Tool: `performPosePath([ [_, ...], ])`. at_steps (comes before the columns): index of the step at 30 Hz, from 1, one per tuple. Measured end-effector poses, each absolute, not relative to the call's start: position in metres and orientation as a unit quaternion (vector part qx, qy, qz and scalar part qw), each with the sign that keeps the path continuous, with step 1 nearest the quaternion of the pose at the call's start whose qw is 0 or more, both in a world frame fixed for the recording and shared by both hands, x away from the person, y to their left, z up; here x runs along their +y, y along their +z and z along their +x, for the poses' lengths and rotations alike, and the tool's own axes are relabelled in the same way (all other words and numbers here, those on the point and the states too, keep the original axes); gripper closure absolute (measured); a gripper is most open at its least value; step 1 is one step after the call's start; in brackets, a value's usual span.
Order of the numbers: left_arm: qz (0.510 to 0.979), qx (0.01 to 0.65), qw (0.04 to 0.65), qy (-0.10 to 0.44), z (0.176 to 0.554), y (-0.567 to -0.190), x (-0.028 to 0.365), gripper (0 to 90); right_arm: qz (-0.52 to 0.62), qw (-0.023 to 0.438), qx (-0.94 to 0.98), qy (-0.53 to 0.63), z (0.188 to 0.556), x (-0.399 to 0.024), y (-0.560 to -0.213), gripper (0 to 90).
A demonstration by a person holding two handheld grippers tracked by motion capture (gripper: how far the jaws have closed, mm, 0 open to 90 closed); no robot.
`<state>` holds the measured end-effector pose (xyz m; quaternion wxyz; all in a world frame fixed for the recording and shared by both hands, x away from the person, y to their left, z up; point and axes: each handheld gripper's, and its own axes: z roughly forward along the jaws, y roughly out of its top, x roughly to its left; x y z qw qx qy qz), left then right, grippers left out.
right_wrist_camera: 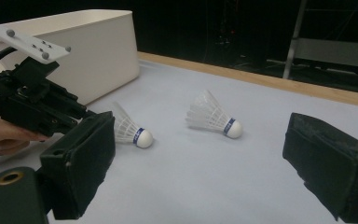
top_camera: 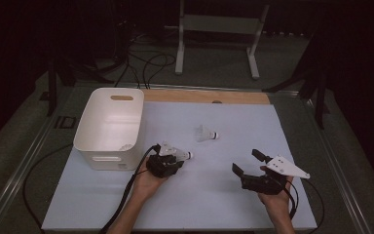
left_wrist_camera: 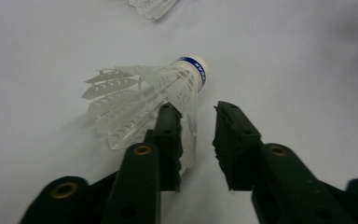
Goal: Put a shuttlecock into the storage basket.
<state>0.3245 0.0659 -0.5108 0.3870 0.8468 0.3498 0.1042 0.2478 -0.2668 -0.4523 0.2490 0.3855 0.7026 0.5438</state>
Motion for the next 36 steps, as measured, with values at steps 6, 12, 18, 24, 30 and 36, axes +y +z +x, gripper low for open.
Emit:
performPosePath([
  [6,0.85,0.343,0.386,0.105,0.325,-0.512,0.064,82.4,0.386,0.247,0.702,0.545,0.248,-0.267,-0.453,9.3],
  [12,0.854,0.342,0.377,0.107,0.324,-0.51,0.063,89.7,0.388,0.244,0.702,0.545,0.249,-0.267,-0.454,9.3],
  [18,0.849,0.345,0.384,0.115,0.323,-0.504,0.066,90.0,0.387,0.245,0.703,0.544,0.249,-0.268,-0.455,9.3],
  [24,0.847,0.342,0.388,0.122,0.321,-0.497,0.068,90.0,0.385,0.249,0.703,0.544,0.25,-0.268,-0.459,9.3],
  [30,0.847,0.336,0.393,0.123,0.318,-0.491,0.069,90.0,0.384,0.251,0.703,0.543,0.251,-0.268,-0.46,9.3],
  [36,0.847,0.332,0.396,0.123,0.316,-0.486,0.068,89.9,0.385,0.253,0.704,0.54,0.251,-0.268,-0.461,9.3],
])
